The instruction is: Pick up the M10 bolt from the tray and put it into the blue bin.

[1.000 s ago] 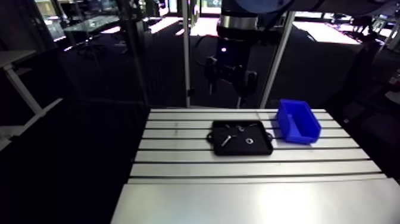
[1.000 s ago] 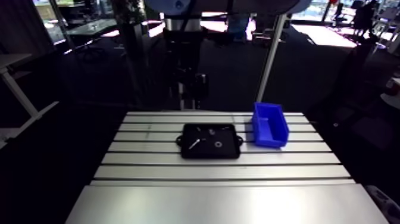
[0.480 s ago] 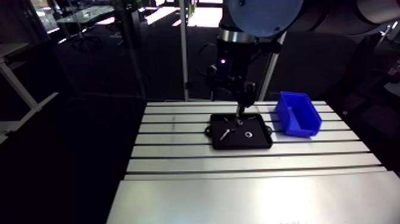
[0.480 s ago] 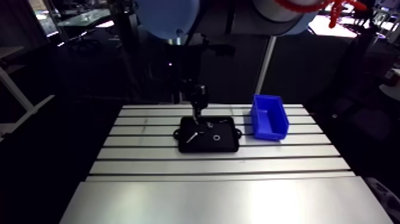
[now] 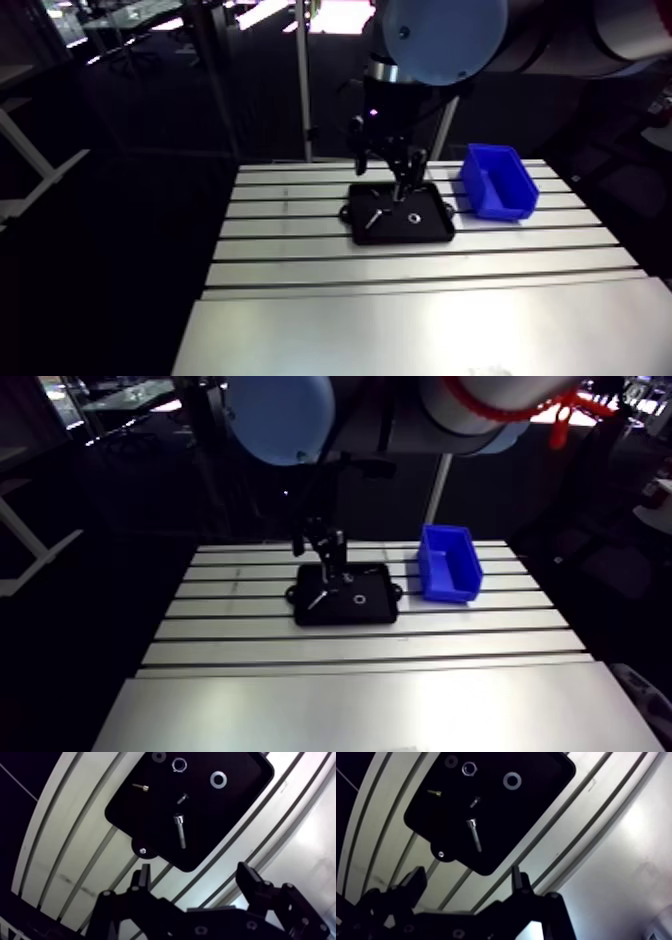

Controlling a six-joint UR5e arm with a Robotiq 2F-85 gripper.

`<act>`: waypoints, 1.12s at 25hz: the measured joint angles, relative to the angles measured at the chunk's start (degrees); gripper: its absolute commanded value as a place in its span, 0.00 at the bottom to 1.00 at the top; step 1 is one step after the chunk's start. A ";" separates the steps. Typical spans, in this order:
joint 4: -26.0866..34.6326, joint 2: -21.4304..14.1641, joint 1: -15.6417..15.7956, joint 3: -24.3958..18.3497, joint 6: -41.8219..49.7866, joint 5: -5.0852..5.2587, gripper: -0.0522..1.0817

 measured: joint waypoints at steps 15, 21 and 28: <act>-3.65 3.36 -0.89 1.61 0.04 -0.30 0.35; -4.39 4.31 -0.94 1.99 0.06 -0.67 0.40; -5.31 5.15 -0.94 2.30 0.05 -0.96 0.40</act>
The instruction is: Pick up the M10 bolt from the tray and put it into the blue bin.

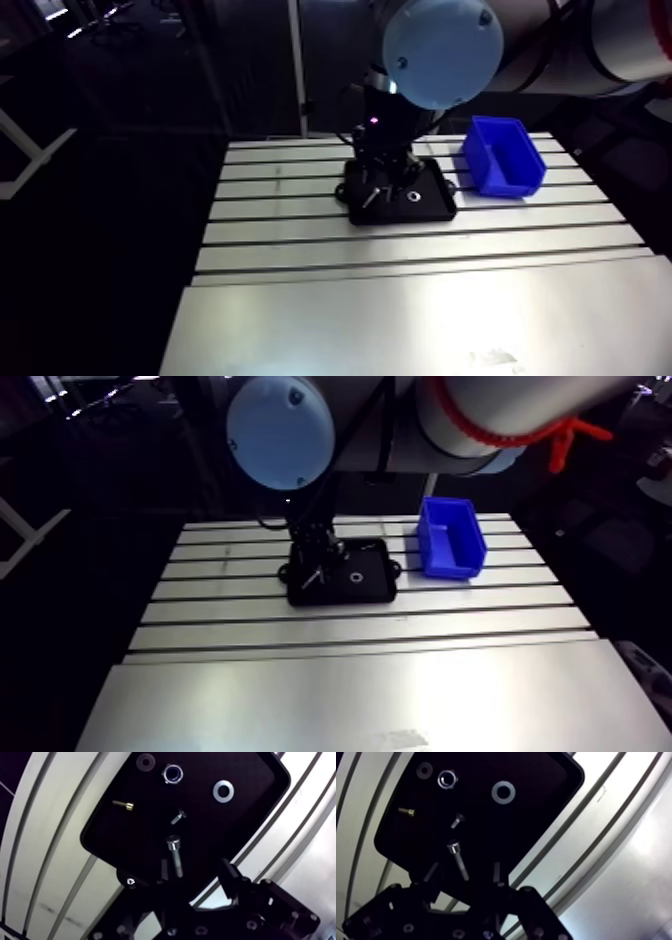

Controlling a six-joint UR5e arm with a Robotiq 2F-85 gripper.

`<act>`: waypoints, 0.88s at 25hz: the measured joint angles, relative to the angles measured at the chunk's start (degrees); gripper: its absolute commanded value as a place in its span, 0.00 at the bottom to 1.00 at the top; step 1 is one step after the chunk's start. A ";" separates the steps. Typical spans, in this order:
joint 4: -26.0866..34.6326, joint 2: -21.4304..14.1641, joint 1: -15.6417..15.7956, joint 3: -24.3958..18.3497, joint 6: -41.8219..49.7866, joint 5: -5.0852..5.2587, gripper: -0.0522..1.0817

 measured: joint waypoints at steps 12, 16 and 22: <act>-1.62 1.51 0.07 -0.06 -0.13 0.05 0.42; -1.85 1.89 0.08 -0.16 -0.26 0.06 0.42; -2.09 2.23 0.09 -0.30 -0.37 0.06 0.42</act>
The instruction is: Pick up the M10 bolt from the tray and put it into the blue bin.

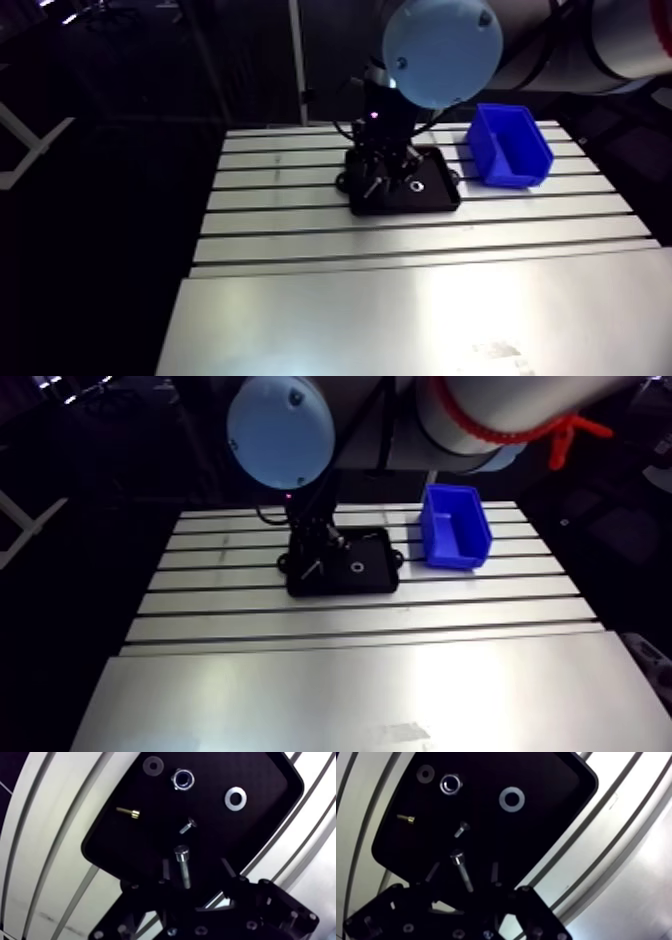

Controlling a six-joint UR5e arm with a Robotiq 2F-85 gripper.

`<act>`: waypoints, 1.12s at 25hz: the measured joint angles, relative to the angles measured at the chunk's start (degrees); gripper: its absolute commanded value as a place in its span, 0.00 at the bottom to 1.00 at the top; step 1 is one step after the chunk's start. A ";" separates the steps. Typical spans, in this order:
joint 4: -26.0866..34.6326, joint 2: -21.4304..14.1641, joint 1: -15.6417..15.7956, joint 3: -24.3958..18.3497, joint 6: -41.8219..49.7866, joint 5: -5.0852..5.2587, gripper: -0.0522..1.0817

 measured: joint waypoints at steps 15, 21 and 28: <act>-1.05 0.00 0.12 -0.07 -0.80 0.14 0.43; -1.14 0.10 0.20 -0.05 -1.48 0.17 0.44; -1.14 0.60 0.35 -0.05 -1.64 0.17 0.45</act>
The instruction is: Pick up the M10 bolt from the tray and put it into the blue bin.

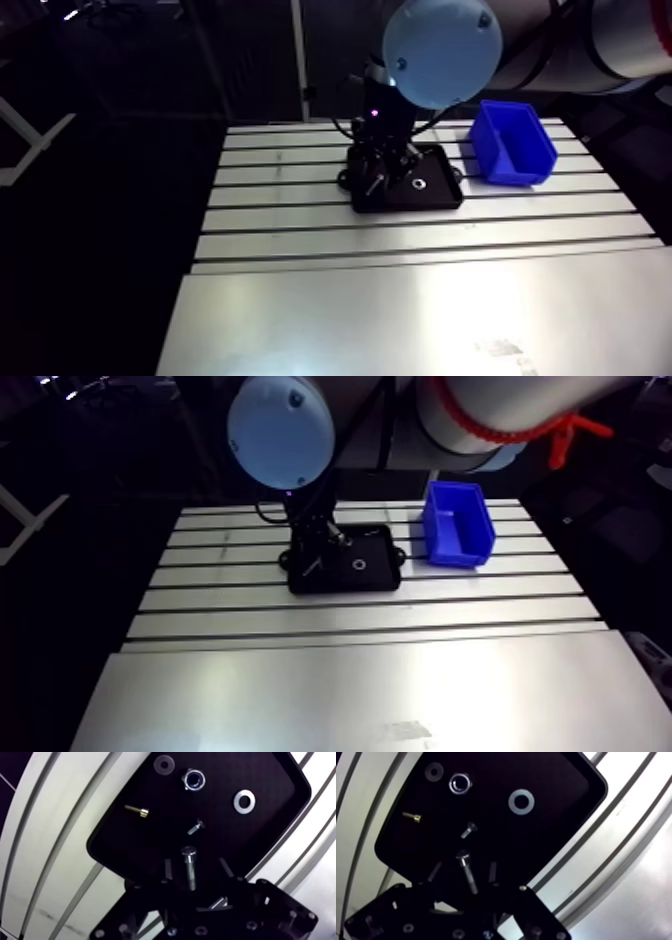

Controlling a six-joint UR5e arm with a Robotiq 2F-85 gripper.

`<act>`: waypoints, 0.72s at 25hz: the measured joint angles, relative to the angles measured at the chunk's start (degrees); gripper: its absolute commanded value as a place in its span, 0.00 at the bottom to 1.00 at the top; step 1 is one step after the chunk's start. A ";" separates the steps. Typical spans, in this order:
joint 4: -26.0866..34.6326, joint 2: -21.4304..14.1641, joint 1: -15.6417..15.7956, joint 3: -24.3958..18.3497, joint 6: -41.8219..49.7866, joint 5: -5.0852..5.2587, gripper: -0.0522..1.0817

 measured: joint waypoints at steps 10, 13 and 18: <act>-0.08 0.57 0.16 -0.10 -0.45 0.00 0.49; -0.18 0.60 0.17 -0.08 -0.66 -0.01 0.49; -0.25 0.72 0.18 0.03 -0.78 -0.01 0.50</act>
